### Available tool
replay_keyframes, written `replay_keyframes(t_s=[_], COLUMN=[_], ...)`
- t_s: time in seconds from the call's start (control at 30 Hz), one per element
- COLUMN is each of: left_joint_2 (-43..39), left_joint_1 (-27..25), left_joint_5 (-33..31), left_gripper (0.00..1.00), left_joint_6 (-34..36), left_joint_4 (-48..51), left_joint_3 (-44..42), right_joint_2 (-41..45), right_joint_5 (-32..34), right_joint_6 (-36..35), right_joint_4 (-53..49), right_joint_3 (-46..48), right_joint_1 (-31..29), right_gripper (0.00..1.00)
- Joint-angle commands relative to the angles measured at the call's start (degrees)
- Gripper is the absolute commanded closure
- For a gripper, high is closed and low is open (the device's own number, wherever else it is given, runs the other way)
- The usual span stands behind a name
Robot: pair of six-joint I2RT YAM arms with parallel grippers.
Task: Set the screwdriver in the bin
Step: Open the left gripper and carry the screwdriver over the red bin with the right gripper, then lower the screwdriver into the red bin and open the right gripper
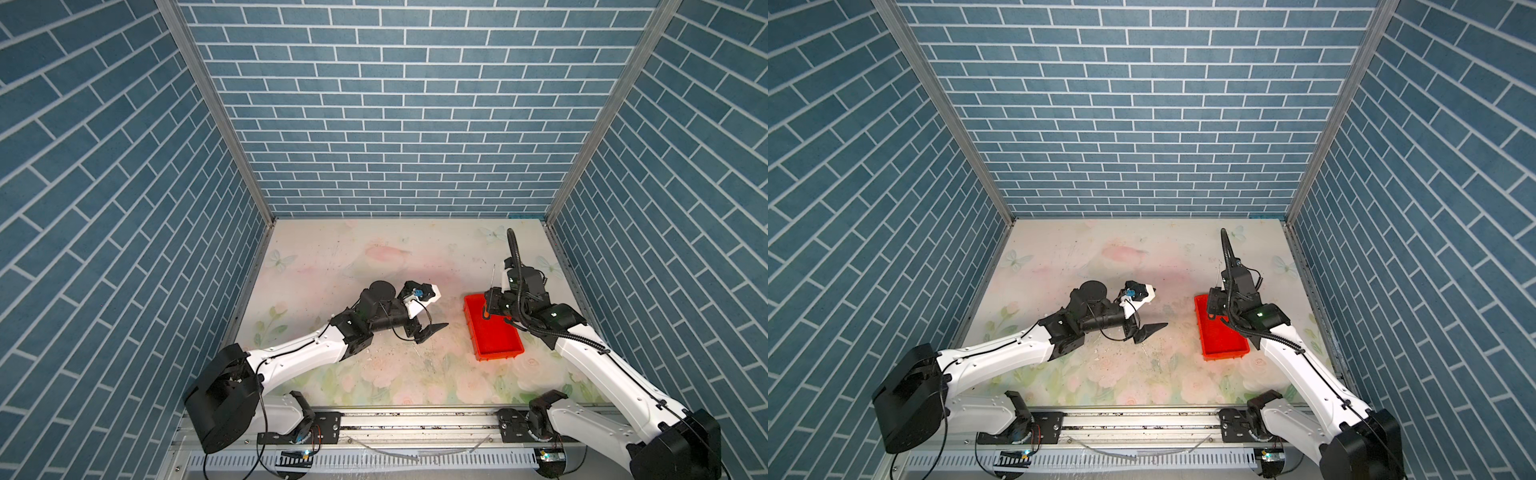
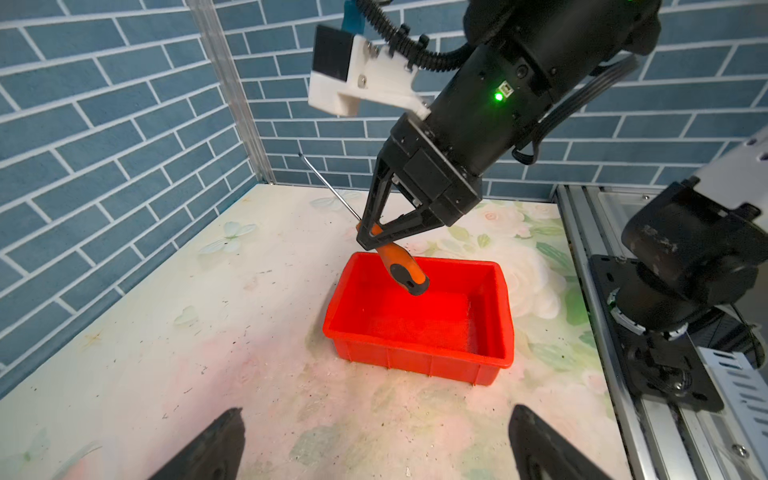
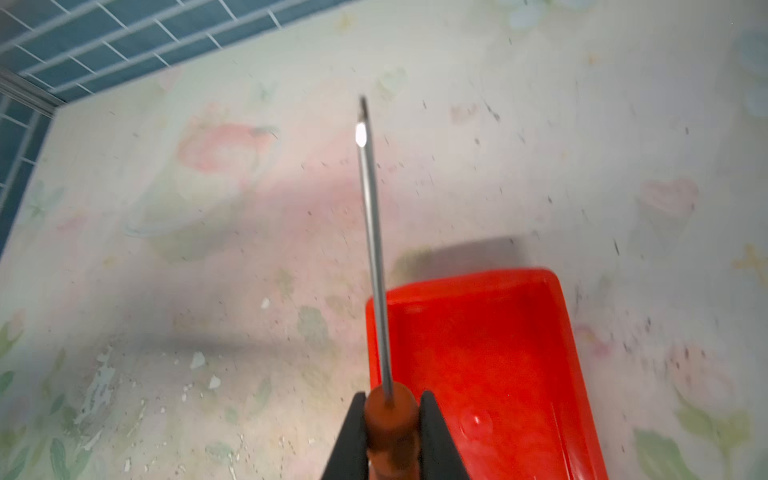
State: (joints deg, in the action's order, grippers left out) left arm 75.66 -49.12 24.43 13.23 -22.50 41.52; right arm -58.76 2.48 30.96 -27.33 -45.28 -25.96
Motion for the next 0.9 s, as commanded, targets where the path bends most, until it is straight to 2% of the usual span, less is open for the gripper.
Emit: replay_keyframes(t_s=[0.0, 0.23, 0.87], left_joint_2=[0.2, 1.5, 2.1], left_joint_1=[-1.2, -2.4, -2.9], left_joint_5=[0.8, 3.6, 2.8], left_gripper=[0.00, 0.00, 0.00], left_joint_6=[4.3, 7.0, 8.0], left_joint_4=[0.7, 0.7, 5.8], left_joint_3=[-0.4, -0.7, 0.3], right_joint_2=[0.2, -2.0, -15.5], right_joint_5=[-0.1, -2.3, -2.0], right_joint_6=[8.3, 13.1, 11.8], right_joint_4=[-9.1, -8.1, 5.2], right_joint_3=[0.1, 5.5, 10.0], right_joint_1=[0.1, 0.1, 1.9], right_gripper=[1.00, 1.00, 1.00])
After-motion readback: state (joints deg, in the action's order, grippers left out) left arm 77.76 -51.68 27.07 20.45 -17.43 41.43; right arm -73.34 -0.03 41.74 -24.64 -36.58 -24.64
